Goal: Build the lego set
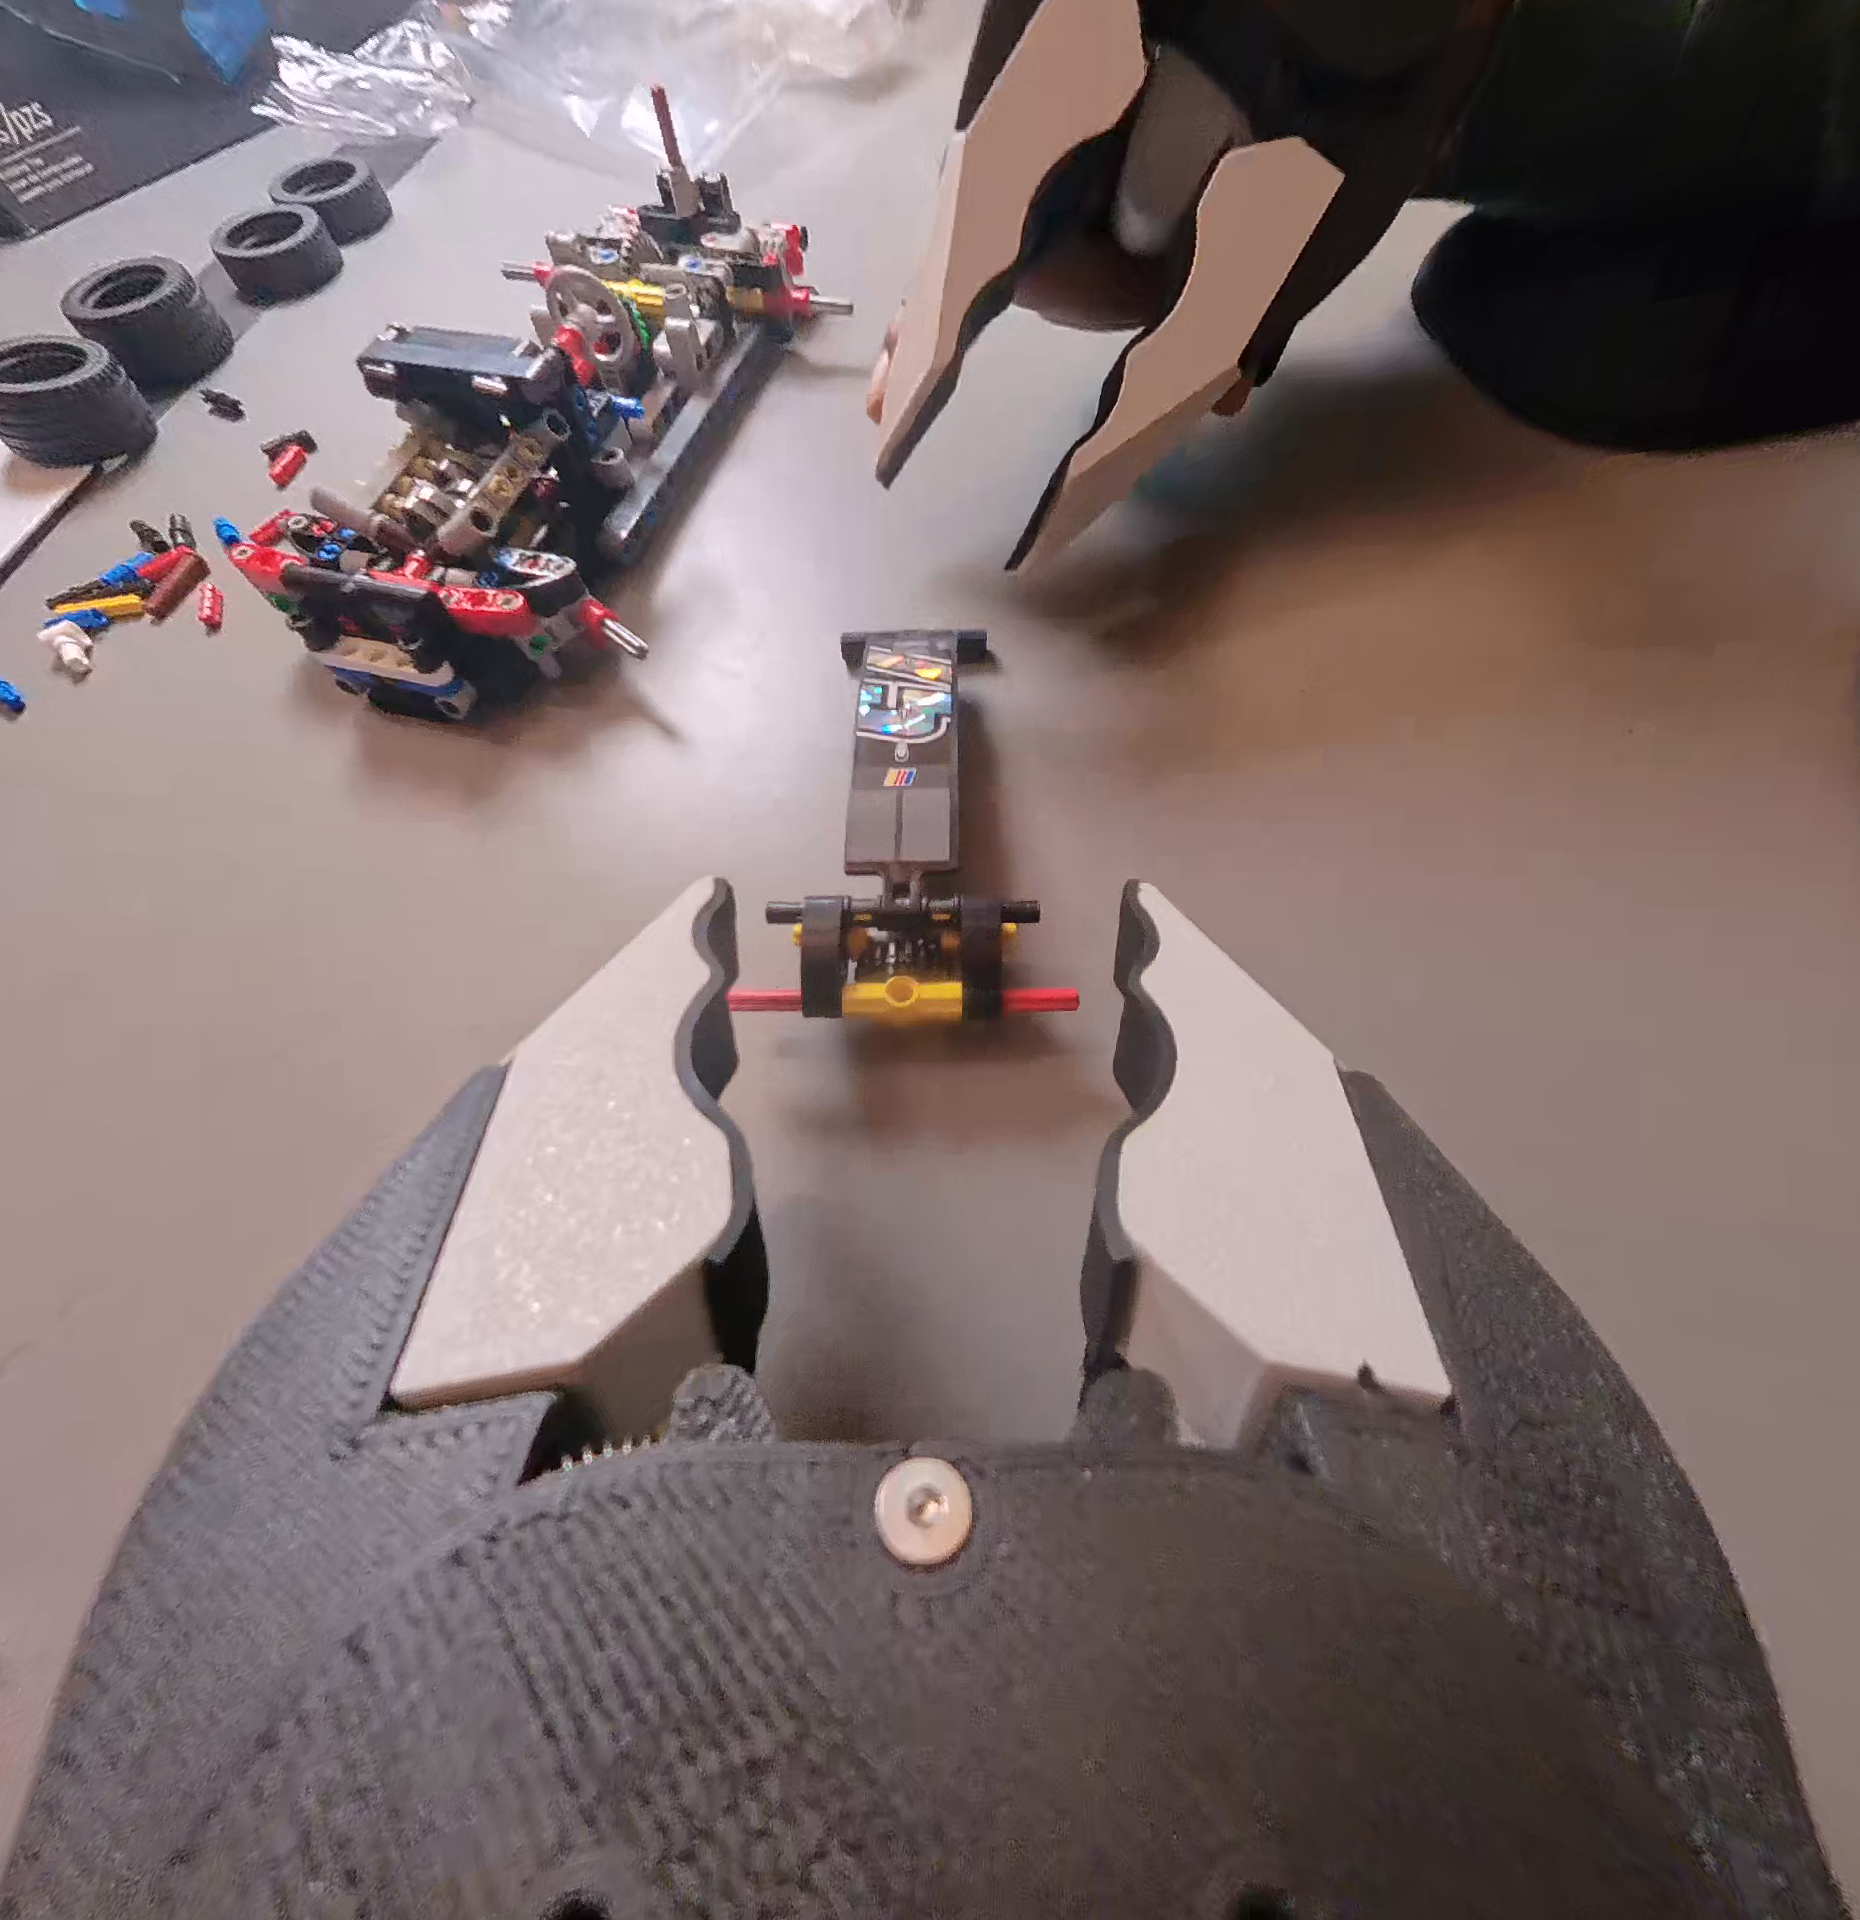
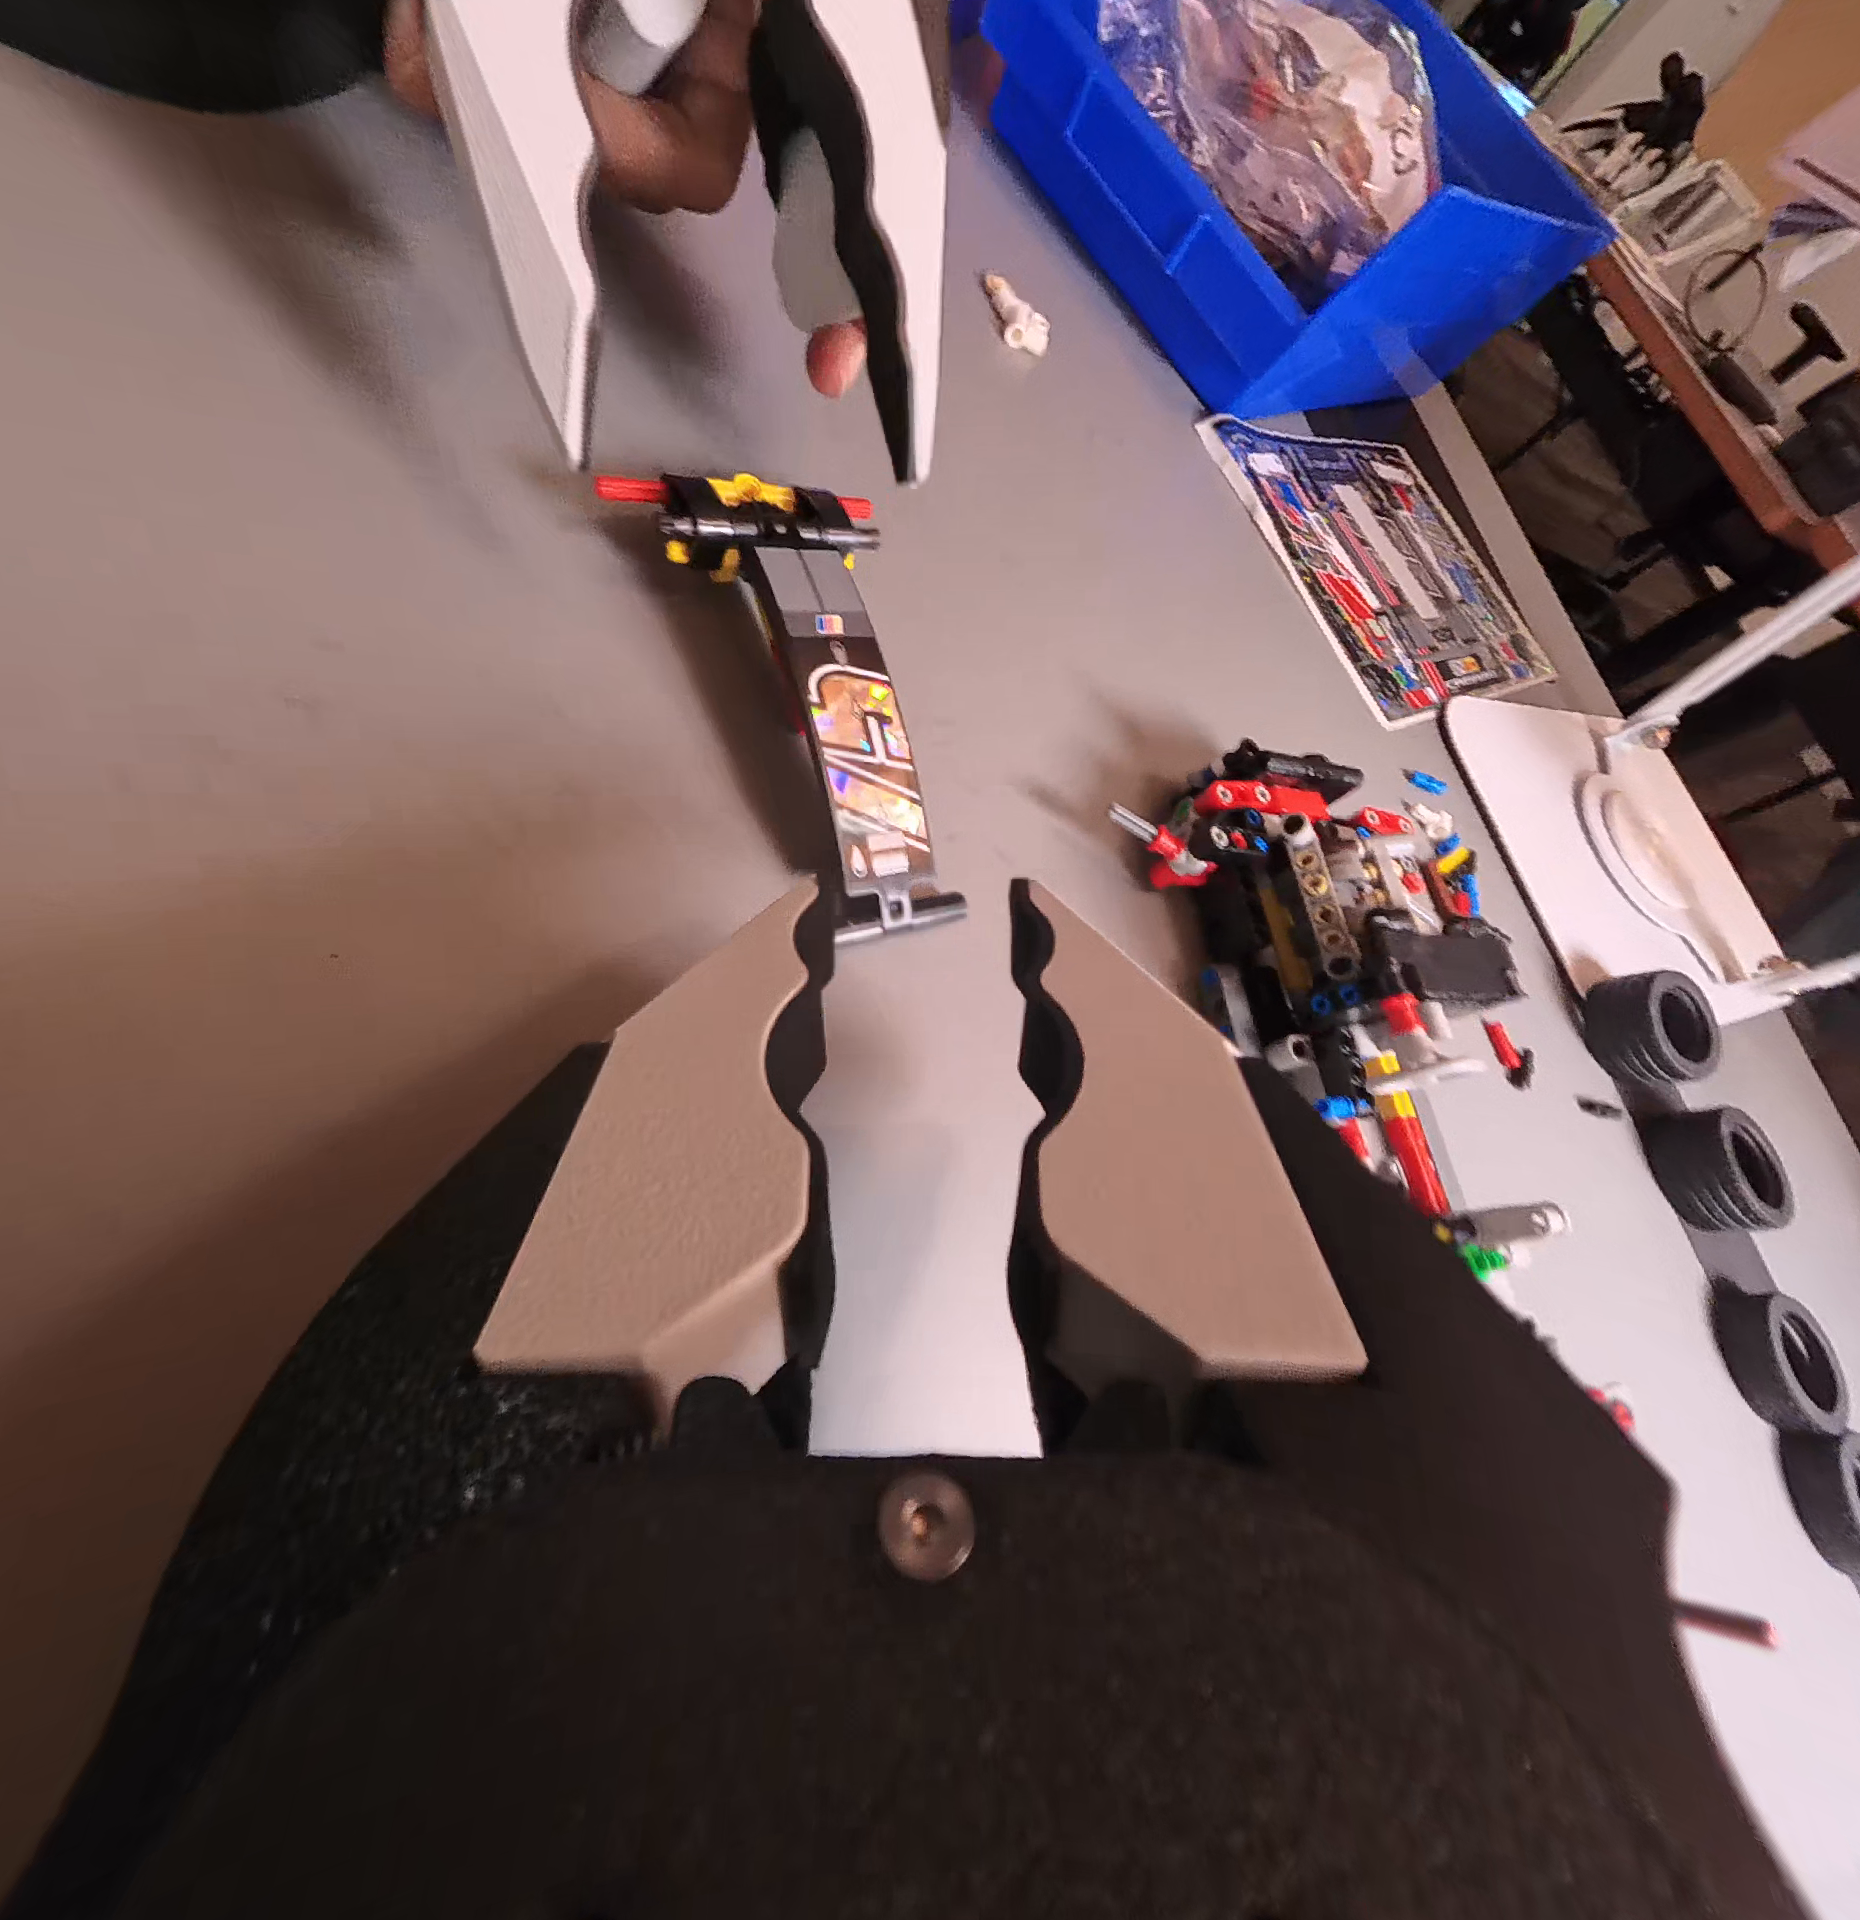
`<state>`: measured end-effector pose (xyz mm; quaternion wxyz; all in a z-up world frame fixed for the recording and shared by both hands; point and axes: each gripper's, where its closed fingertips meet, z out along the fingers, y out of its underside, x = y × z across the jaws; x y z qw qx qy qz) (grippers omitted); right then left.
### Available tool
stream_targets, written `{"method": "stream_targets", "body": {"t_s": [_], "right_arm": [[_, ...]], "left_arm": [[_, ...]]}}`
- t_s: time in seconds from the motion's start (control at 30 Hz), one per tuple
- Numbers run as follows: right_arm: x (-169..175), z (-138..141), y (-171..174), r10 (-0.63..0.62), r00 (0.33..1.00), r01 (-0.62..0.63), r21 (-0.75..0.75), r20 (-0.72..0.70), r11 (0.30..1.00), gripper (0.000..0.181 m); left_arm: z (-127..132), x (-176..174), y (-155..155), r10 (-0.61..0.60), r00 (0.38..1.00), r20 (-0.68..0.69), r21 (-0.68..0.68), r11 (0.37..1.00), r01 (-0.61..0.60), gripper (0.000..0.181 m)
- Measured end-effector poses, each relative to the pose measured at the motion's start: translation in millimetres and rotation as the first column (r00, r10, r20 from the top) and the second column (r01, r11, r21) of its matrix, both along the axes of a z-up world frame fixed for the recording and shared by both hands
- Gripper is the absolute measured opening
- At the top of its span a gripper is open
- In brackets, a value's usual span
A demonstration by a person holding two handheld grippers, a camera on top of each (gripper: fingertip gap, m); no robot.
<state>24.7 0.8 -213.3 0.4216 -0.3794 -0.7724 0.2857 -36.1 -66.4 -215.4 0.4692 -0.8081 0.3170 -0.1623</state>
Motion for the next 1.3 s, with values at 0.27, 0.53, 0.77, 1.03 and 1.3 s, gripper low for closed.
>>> {"method": "stream_targets", "body": {"t_s": [0.27, 0.53, 0.77, 1.03, 1.3], "right_arm": [[4, -1, 25, -0.103, 0.995, 0.103, -0.044, -0.008, 0.994, 0.029], [4, -8, 28, -0.113, 0.994, 0.113, -0.033, 0.007, 0.993, 0.026], [8, 2, 72, -0.267, 0.964, 0.267, 0.009, 0.018, 0.964, 0.027], [-1, 17, 150, -0.211, 0.902, 0.181, 0.112, 0.377, 0.977, 0.071], [-32, -28, 134, 0.036, 0.68, -0.063, 0.01, 0.733, 0.998, 0.067]], "left_arm": [[-18, 4, 6, 0.02, 0.998, -0.063, -0.051, 0.998, -0.024, 0.059], [-18, 2, 7, 0.038, 0.997, -0.072, -0.05, 0.998, -0.041, 0.057], [-18, -1, 6, 0.04, 0.996, -0.079, -0.039, 0.998, -0.044, 0.057], [-18, 3, 3, 0.006, 0.997, -0.075, -0.041, 0.999, -0.009, 0.057], [-16, 7, -2, -0.014, 0.998, -0.069, -0.028, 1.0, 0.012, 0.056]]}}
